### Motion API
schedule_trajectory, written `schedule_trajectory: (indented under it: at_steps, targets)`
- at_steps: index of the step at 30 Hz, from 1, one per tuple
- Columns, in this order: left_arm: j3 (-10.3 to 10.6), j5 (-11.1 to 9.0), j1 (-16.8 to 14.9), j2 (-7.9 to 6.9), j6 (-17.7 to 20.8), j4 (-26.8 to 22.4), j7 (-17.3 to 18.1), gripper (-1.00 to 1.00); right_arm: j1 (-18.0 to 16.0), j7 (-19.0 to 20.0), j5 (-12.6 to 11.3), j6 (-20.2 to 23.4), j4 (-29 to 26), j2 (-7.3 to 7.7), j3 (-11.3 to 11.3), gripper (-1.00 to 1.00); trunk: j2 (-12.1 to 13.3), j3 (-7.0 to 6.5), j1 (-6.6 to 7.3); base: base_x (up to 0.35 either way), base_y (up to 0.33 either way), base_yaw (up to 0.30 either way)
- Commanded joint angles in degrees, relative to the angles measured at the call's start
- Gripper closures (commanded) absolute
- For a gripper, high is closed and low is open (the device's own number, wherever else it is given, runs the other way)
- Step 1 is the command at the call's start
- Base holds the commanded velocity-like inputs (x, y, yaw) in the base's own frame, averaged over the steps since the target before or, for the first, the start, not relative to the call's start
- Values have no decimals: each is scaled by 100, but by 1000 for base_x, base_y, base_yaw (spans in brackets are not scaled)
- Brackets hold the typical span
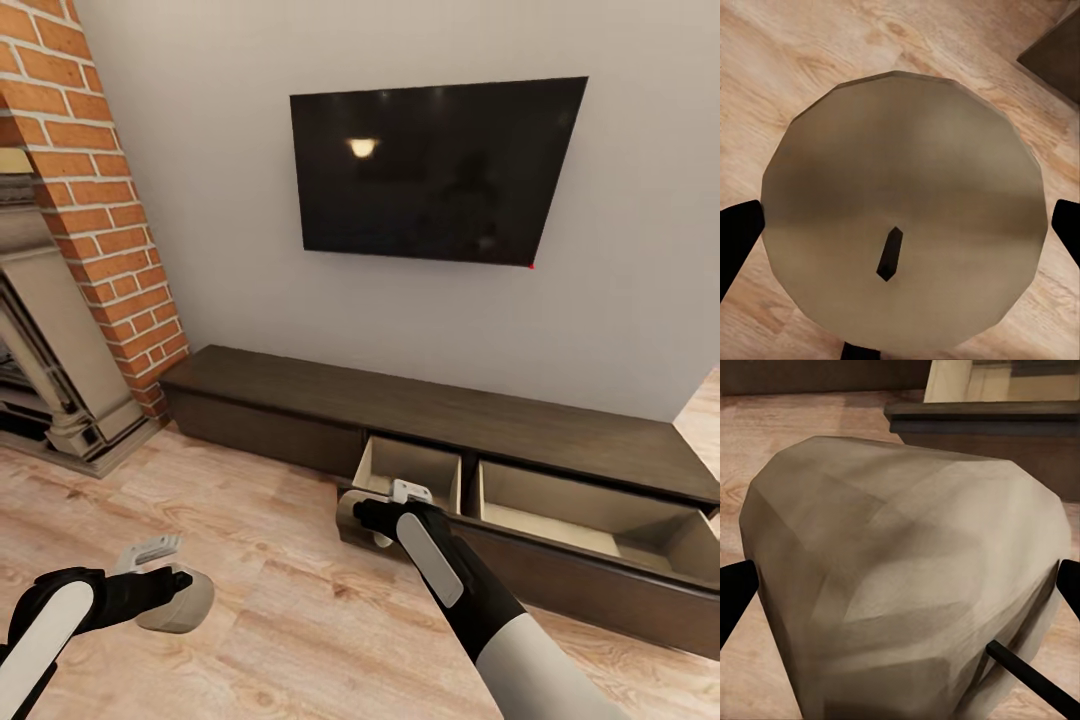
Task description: Place each of the two pumpkins and all three candles from the living room inside a cabinet in the living room (use any cabinet), then make sure every cabinet is closed, and position the cauldron so it is next to a table in the living room.
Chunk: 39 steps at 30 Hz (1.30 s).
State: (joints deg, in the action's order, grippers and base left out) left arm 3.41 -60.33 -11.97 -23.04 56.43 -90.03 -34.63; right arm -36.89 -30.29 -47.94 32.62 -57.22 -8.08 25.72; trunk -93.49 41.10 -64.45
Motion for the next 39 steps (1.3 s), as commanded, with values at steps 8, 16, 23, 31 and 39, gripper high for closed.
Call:
schedule_trajectory:
  at_steps: [8,16,23,31,39]
  targets:
    - [16,-49,-5,11,8,-13,-70,100,-2,-56,-57,15,-4,3,3,100,319,-139,177,0,0,0]
    - [19,-49,-5,26,8,-7,-70,100,-2,-56,-58,13,-1,6,1,100,640,-282,352,0,0,-6]
    - [33,-49,0,36,8,-14,-70,100,-3,-56,-58,11,1,8,3,100,921,-408,506,0,0,-211]
    - [30,-49,-4,37,8,-15,-70,100,-4,-56,-68,16,1,16,0,100,1242,-566,682,0,0,-273]
    - [36,-49,-1,37,8,-15,-70,100,-4,-56,-255,10,1,17,-4,100,1563,-733,857,0,0,-277]
